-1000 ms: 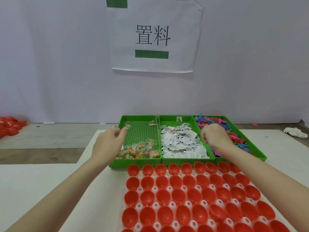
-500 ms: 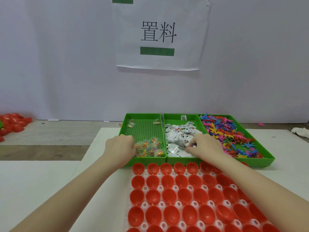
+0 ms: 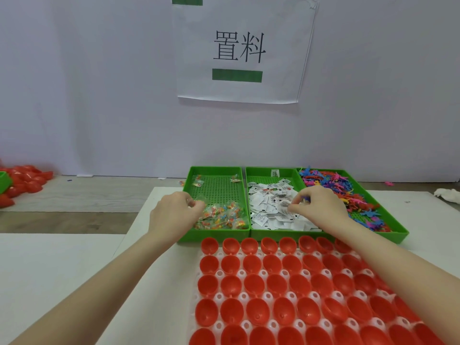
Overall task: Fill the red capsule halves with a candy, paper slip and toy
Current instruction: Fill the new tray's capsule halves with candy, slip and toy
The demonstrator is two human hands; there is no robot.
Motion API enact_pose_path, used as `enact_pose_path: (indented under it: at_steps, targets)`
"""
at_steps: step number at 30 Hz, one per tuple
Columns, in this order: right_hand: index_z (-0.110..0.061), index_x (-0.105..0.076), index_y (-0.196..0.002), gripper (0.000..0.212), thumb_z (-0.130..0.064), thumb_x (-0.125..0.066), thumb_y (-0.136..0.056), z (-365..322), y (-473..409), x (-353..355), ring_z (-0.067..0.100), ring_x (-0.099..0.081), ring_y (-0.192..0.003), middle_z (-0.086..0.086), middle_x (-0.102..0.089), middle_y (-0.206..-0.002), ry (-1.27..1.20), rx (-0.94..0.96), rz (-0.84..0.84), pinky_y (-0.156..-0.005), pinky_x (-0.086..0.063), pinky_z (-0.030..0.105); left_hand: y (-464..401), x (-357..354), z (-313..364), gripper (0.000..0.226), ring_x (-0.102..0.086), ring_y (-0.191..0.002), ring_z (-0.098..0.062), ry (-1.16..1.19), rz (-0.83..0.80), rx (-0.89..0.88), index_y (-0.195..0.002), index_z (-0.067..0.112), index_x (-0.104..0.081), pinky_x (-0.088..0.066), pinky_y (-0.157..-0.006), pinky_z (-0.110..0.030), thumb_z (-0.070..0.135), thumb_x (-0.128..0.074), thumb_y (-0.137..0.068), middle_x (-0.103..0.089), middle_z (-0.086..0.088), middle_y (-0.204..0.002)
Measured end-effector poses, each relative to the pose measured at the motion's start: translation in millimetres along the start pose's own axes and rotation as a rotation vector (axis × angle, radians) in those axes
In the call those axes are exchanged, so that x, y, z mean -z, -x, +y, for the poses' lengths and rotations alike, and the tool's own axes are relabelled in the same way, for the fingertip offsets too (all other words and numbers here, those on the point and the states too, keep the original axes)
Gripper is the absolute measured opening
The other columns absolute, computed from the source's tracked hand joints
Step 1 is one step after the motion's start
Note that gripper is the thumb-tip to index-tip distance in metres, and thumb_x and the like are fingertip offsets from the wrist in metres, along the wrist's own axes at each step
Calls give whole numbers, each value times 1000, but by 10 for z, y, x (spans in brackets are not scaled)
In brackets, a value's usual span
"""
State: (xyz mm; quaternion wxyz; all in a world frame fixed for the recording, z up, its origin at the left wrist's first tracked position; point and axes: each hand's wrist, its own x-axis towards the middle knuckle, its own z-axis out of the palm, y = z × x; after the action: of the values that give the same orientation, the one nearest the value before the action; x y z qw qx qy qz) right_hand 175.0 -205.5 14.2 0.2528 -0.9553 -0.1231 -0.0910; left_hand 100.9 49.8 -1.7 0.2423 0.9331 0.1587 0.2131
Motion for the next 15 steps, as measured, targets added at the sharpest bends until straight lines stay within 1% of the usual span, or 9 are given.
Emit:
enact_pose_path:
  at_steps: [3,4,6,7,8,10,11,12,15]
  targets:
    - [-8,-65,-78,13,-19,-65,-84,-14,3,15,14,-55,-91,-2,-61,-93,-343,-116,-83,-77,-38,27,45,57,44,31,-44,-61,-24,274,-48,131,-65,9,-50,-30,-56,-30,32,-44,-84,-47,-3,-58]
    - [-3,-66,-82,12,-15,-64,-86,-28,10,26,12,-53,-89,1,-62,-91,-445,-160,-103,-77,-37,26,61,75,64,29,-42,-61,-24,341,-62,143,-67,8,-50,-29,-58,-31,28,-43,-86,-46,-4,-59]
    - [4,-67,-92,17,-11,-61,-87,-42,6,41,5,-46,-60,-6,-54,-61,-560,-225,-120,-57,-37,19,99,107,109,26,-41,-64,-22,456,-87,155,-66,8,-50,-30,-60,-32,18,-44,-89,-45,-3,-62]
    - [7,-67,-95,20,-10,-61,-87,-44,5,47,2,-41,-48,-7,-48,-49,-558,-233,-115,-47,-34,16,113,117,128,26,-42,-66,-21,486,-97,152,-66,9,-52,-31,-62,-32,17,-44,-90,-47,-2,-64]
    - [10,-66,-95,23,-9,-60,-86,-50,4,52,-1,-40,-45,-4,-51,-47,-522,-226,-110,-46,-34,15,125,122,142,26,-45,-69,-20,486,-109,145,-69,8,-55,-34,-64,-32,17,-45,-90,-50,-2,-67]
    - [14,-66,-91,24,-8,-63,-82,-60,11,47,-3,-46,-55,14,-69,-76,-409,-168,-98,-54,-39,21,151,115,159,27,-47,-71,-21,455,-119,130,-79,-2,-60,-35,-64,-32,19,-48,-90,-51,-2,-69]
    - [11,-69,-85,21,-8,-65,-79,-65,22,48,1,-50,-60,15,-70,-89,-350,-134,-82,-57,-40,24,161,108,154,29,-46,-67,-20,445,-111,121,-81,-6,-61,-33,-61,-31,21,-51,-89,-49,-3,-66]
    - [7,-71,-79,16,-8,-68,-76,-64,34,49,7,-52,-62,13,-70,-91,-308,-105,-58,-60,-40,26,172,104,143,30,-44,-63,-19,437,-103,113,-81,-7,-62,-31,-58,-31,22,-54,-88,-48,-3,-63]
    - [-6,-71,-63,7,-8,-76,-68,-53,57,65,15,-53,-63,-3,-66,-72,-289,-74,-21,-65,-43,30,209,116,103,27,-45,-62,-19,442,-79,91,-75,-2,-64,-31,-57,-30,23,-60,-85,-50,-5,-62]
